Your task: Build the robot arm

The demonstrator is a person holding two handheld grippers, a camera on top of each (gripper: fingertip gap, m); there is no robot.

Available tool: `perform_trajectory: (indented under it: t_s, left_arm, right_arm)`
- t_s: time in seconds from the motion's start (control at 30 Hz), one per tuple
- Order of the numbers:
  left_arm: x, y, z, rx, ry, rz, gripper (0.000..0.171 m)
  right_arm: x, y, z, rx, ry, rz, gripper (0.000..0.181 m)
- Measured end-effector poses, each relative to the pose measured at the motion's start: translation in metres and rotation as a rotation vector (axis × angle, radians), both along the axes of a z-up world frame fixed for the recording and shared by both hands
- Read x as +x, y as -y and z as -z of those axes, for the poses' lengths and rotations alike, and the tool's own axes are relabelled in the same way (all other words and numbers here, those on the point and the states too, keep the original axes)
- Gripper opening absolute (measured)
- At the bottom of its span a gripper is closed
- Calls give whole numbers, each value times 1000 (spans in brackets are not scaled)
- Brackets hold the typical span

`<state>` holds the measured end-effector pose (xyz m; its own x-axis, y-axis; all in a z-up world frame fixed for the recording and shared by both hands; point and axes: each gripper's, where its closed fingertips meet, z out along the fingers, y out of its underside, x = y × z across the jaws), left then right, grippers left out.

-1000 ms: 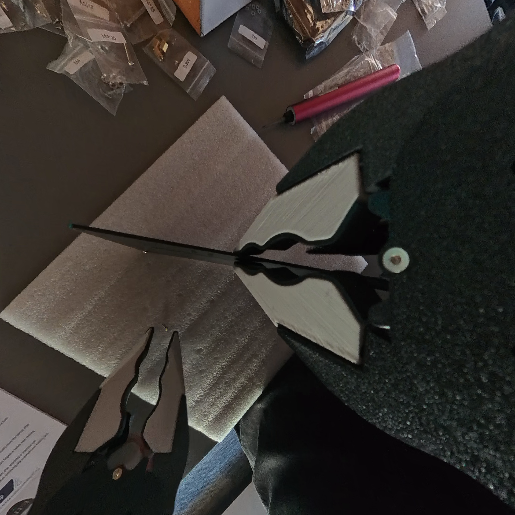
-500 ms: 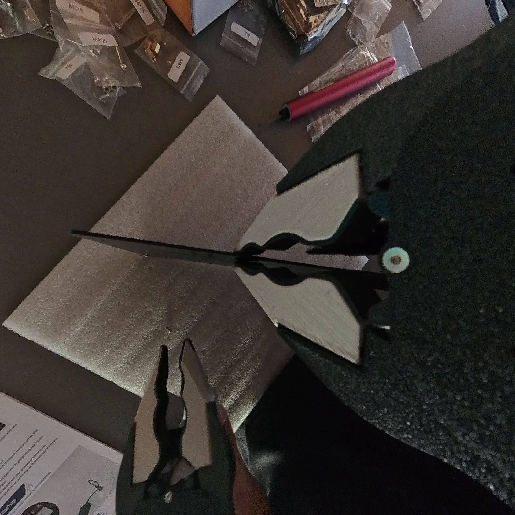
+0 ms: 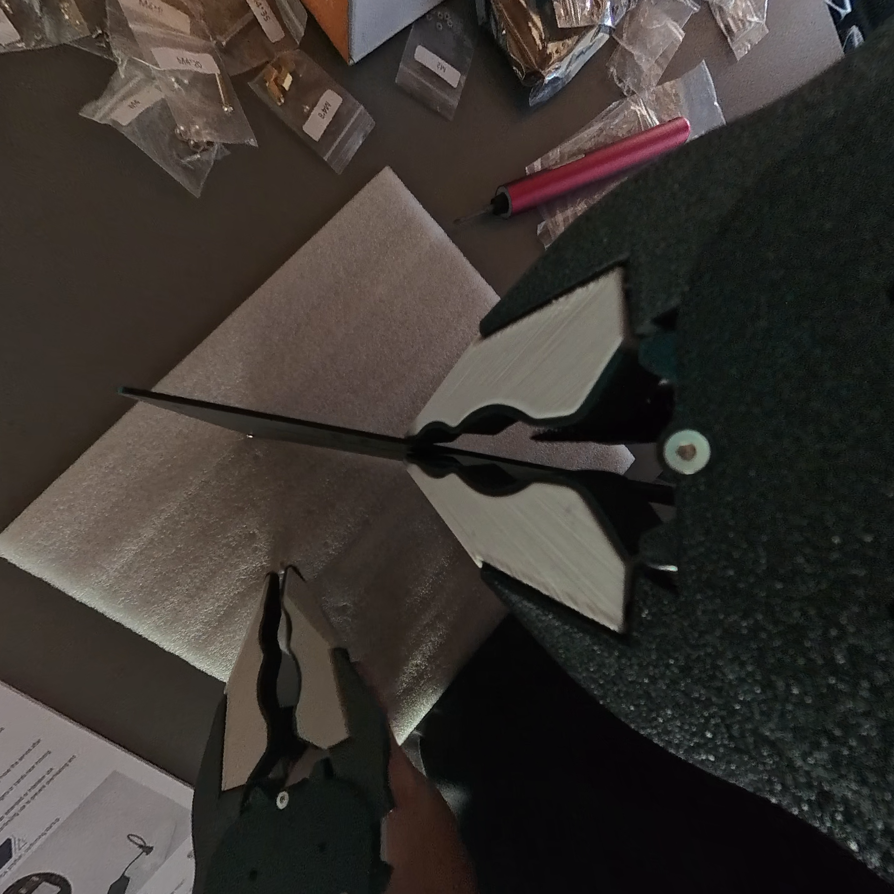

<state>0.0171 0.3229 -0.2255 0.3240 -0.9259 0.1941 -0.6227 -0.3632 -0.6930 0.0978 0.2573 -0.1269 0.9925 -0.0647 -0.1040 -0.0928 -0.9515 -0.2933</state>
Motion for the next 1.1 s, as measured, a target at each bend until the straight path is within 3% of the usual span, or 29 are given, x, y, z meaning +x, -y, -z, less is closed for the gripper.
perform_trajectory:
  t_s: [0.17,0.57,0.67,0.73,0.93,1.1]
  left_arm:
    - [0,-1,1,16,-10,33,3]
    - [0,0,-4,114,-15,258,0]
    - [-9,-9,-7,81,0,196,2]
    - [-8,-13,-8,38,25,160,16]
    - [5,-12,-5,3,-17,246,16]
    - [5,-10,-2,-62,-16,210,18]
  right_arm:
    - [-1,0,0,0,0,-5,2]
    - [-1,0,0,2,-2,3,2]
    - [0,0,0,1,-2,6,2]
    - [0,0,0,1,-4,10,2]
    - [0,0,0,-4,1,5,2]
    - [-2,-1,0,-3,1,0,2]
